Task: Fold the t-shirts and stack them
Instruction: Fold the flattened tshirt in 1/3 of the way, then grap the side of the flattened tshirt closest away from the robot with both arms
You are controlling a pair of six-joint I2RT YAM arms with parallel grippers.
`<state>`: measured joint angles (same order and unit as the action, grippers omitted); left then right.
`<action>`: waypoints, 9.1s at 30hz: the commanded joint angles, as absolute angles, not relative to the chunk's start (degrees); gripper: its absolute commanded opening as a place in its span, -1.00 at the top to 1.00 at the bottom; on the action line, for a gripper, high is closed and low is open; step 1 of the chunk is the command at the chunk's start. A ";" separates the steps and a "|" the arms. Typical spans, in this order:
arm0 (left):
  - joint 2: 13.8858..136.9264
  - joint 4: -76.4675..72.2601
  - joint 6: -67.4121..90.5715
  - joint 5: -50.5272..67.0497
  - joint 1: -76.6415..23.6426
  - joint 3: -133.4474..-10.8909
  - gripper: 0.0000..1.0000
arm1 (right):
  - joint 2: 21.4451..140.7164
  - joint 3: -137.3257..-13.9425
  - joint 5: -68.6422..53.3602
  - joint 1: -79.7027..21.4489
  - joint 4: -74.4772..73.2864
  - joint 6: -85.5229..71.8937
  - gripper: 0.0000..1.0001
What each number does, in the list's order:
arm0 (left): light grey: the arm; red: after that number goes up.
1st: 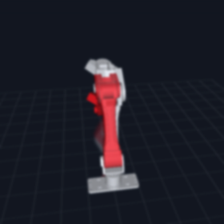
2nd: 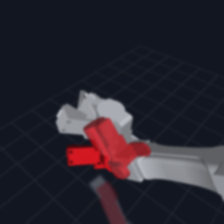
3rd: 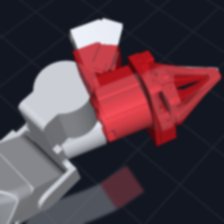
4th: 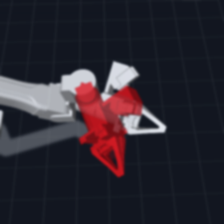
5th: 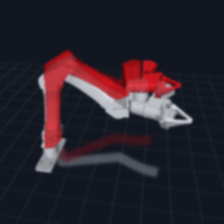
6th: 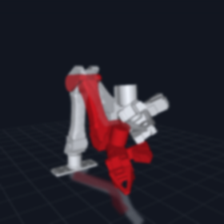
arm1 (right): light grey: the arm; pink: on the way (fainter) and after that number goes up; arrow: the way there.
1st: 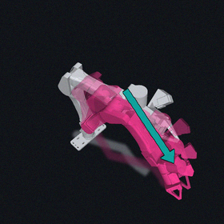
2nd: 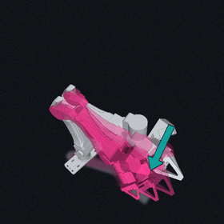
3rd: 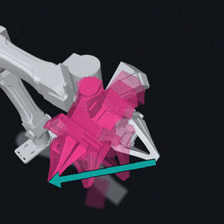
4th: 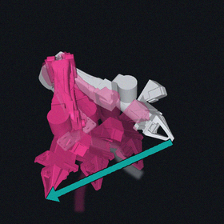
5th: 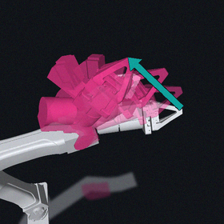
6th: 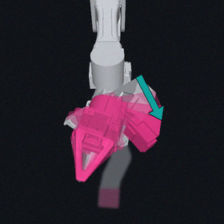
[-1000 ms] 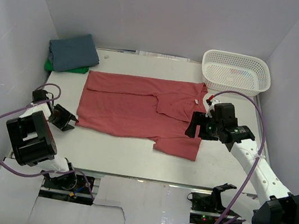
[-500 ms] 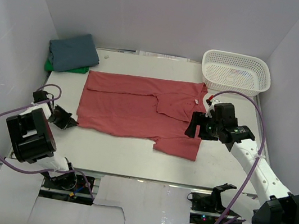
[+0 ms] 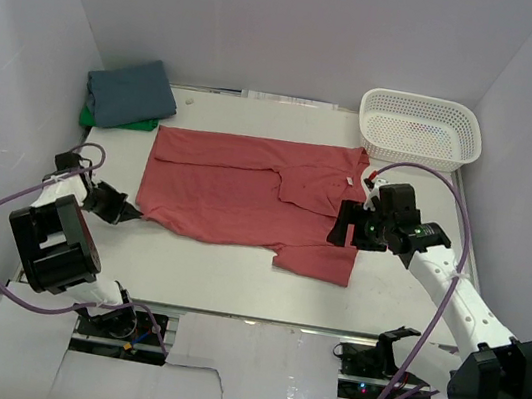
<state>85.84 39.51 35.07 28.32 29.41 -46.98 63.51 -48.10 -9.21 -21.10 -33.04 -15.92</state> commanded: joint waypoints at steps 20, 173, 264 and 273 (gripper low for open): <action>91.41 48.60 35.86 24.26 29.53 -66.09 0.24 | 62.23 -44.38 -10.46 -21.36 -31.64 -15.56 -0.68; 108.81 19.25 43.24 30.67 -33.22 -70.58 0.19 | 61.69 -30.76 -39.29 -10.11 -13.27 -46.15 -0.66; 103.53 21.53 40.87 30.41 -33.31 -69.08 0.18 | 65.05 -14.67 -45.79 -7.56 -0.79 -47.54 -0.41; 103.36 21.53 40.87 30.50 -33.31 -69.00 0.18 | 65.12 -22.49 -48.43 -7.56 -0.70 -52.29 -0.47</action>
<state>104.05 21.43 41.39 30.02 -33.17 -67.70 64.01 -18.50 -46.24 -7.31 -1.65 -50.22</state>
